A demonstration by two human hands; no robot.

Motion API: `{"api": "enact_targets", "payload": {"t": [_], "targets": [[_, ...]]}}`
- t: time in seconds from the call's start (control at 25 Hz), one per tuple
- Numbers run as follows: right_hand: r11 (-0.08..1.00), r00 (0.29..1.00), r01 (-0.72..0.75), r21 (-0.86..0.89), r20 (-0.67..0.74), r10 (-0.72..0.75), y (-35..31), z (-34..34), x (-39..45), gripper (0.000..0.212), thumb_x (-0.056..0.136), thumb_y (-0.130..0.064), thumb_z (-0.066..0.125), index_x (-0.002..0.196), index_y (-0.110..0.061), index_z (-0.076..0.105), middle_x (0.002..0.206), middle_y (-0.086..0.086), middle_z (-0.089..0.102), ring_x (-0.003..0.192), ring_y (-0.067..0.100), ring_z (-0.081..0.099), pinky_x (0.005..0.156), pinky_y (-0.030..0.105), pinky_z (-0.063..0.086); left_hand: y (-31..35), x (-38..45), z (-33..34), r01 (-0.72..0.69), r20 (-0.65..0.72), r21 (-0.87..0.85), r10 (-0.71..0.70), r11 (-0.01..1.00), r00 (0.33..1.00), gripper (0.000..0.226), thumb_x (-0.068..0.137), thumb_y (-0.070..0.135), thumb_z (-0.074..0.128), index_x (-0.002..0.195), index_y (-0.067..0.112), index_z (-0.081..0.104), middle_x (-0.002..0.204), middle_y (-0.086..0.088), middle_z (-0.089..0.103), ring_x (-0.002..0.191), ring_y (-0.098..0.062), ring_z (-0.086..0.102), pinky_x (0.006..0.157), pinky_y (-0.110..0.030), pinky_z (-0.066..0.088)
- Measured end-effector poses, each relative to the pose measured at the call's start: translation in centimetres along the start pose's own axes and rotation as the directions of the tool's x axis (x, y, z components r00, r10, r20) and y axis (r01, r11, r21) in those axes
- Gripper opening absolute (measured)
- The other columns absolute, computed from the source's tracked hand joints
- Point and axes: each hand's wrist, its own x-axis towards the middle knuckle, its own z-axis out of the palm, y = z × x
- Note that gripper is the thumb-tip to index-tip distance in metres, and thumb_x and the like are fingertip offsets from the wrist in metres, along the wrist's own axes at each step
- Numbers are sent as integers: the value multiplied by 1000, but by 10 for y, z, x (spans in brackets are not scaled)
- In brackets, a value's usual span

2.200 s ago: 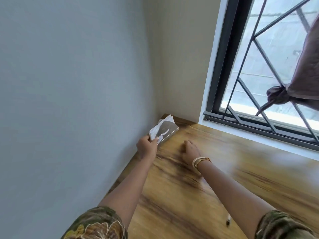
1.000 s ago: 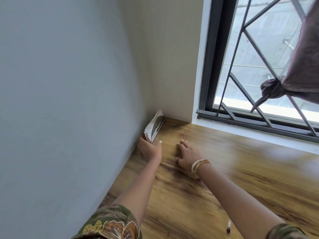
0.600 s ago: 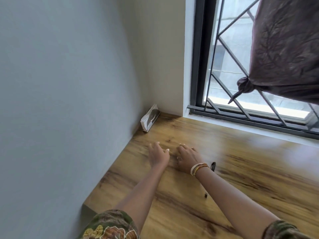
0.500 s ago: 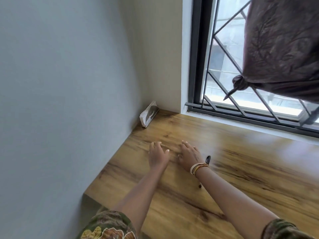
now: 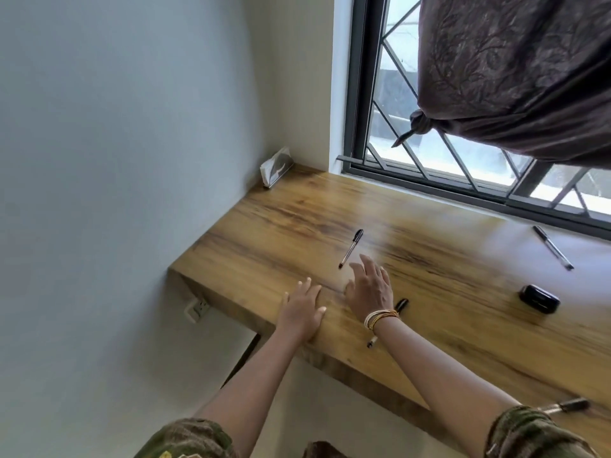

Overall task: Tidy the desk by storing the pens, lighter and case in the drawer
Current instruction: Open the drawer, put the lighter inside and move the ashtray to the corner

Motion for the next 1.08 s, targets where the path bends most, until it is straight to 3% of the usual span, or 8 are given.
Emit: {"api": "enact_targets", "payload": {"t": [0.32,0.48,0.64,0.8,0.92,1.0,1.04,1.08], "targets": [[999,976,-47,22,-213,51,18,-6,-98,36,78,-8,64,114,-11,64,128,11,56,121,30,54,104,43,44,-2,-78,32,-173,158,200,143,964,977,65,101,45,24,153,28,-10,161,0,-19,149,-25,-16,119,-53,-4],[998,986,-58,-22,-156,54,20,1,-171,40,79,-9,62,119,-10,59,130,13,54,121,31,54,101,44,48,-2,-113,42,-230,240,205,179,951,954,79,97,51,37,151,32,-18,157,3,-30,146,-24,-24,119,-50,2],[981,999,-36,-191,-33,30,36,1,-232,58,83,-21,62,137,-10,46,145,14,45,136,31,41,111,43,37,10,-137,49,-218,288,186,159,958,944,88,96,48,44,148,31,-24,154,2,-38,147,-24,-23,119,-52,1],[983,996,-80,-168,-47,73,49,-14,-249,52,82,-17,63,133,-9,52,140,13,51,131,29,47,108,41,41,28,-152,54,-183,254,211,127,960,959,83,98,47,41,151,25,-20,156,-1,-33,147,-23,-21,117,-56,-1],[978,966,-199,67,-153,207,55,-27,-266,18,83,-9,59,97,-8,70,102,9,67,97,26,63,87,37,53,57,-163,63,-305,146,201,280,931,949,71,99,39,40,154,18,2,164,-2,-7,150,-21,-10,119,-52,-2],[812,842,-466,350,-105,529,69,-29,-278,18,90,-16,53,83,-9,68,84,9,67,79,27,60,70,31,47,85,-165,75,-417,166,187,390,889,906,66,99,38,39,154,19,8,164,-1,1,151,-18,-4,120,-48,-1],[573,688,-611,546,8,726,80,-30,-279,25,94,-22,49,85,-9,68,86,10,68,79,28,59,69,30,42,98,-163,82,-442,177,187,413,877,893,65,100,40,37,154,21,8,164,0,0,150,-17,-4,120,-47,-2],[213,481,-654,726,181,858,94,-31,-275,33,97,-30,43,93,-9,69,94,12,69,83,28,59,73,31,41,111,-160,88,-451,188,192,419,872,889,64,100,43,34,154,23,6,164,1,-2,150,-16,-5,120,-46,-4]]}}
